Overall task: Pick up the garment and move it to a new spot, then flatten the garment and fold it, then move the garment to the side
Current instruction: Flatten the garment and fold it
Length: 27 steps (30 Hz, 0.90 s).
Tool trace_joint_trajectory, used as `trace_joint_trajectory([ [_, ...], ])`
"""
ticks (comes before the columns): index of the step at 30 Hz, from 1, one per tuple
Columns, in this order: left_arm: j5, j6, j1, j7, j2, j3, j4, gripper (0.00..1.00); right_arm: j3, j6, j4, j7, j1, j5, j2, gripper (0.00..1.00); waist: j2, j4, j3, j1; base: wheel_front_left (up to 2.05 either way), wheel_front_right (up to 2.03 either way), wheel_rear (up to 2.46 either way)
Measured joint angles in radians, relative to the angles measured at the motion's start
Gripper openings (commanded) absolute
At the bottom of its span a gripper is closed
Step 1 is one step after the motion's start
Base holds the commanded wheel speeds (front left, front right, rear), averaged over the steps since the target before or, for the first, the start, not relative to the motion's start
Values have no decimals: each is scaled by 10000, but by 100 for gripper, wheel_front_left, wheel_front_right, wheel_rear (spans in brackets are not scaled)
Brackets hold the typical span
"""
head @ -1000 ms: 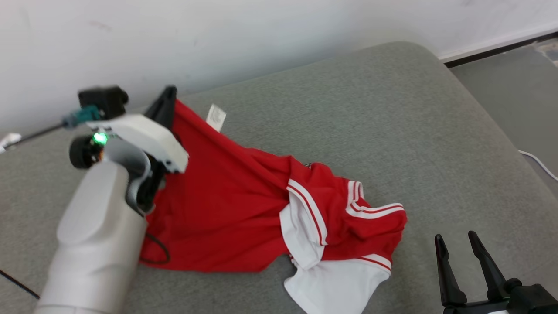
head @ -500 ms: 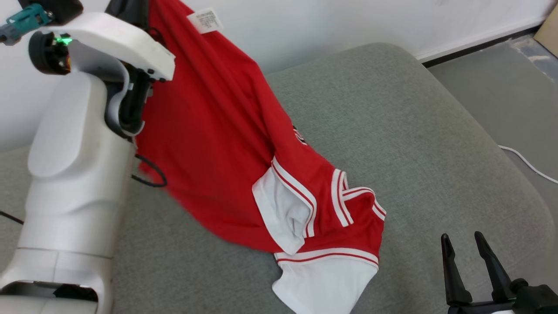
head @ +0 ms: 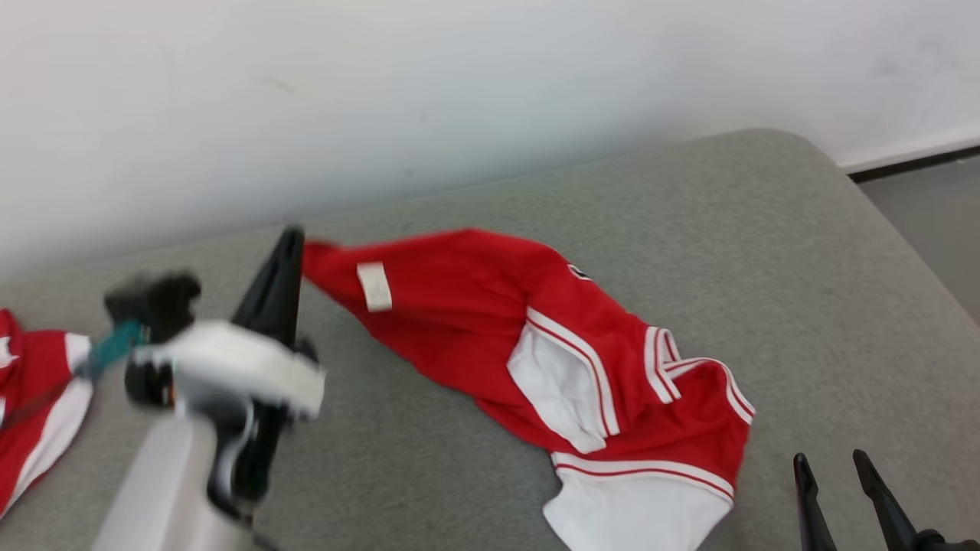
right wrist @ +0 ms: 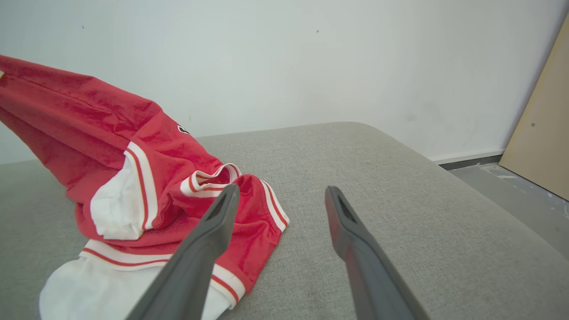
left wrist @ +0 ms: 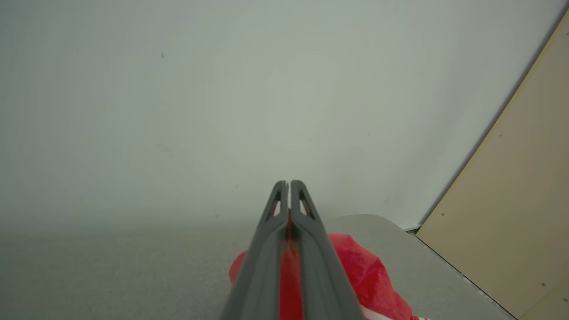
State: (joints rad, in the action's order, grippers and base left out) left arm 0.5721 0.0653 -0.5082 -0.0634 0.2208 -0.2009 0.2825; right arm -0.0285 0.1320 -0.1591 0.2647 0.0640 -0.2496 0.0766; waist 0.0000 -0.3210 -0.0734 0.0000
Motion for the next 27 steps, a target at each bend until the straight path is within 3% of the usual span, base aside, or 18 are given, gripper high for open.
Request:
trace_joint_trajectory([
  [5, 299, -658, 3033, -10, 6, 268, -1172, 0, 35, 2, 48, 2, 91, 2, 167, 100, 0, 729, 141, 0, 0, 0, 0],
  [10, 899, -748, 5012, -313, -464, 362, -1164, 0, -94, 0, 35, 2, 105, 0, 282, 100, 0, 1367, 183, 0, 0, 0, 0],
  [16, 1174, -840, 6241, -809, -819, 401, -359, 0, -238, 2, -8, 2, 192, -12, 449, 100, 0, 1797, 291, 0, 0, 0, 0],
  [25, 1354, -840, 6847, -773, -696, 460, 290, 0, -190, 0, -8, 2, 306, -40, 500, 100, 0, 1927, 278, 0, 0, 0, 0],
  [26, 1354, -880, 6846, -780, -683, 481, 303, 30, -190, 2, -8, 2, 308, -40, 497, 100, 0, 1923, 277, 0, 0, 0, 0],
  [27, 1329, -940, 6845, -809, -652, 506, 307, 30, -194, 2, -10, 2, 309, -40, 491, 100, 0, 1912, 277, 0, 0, 0, 0],
])
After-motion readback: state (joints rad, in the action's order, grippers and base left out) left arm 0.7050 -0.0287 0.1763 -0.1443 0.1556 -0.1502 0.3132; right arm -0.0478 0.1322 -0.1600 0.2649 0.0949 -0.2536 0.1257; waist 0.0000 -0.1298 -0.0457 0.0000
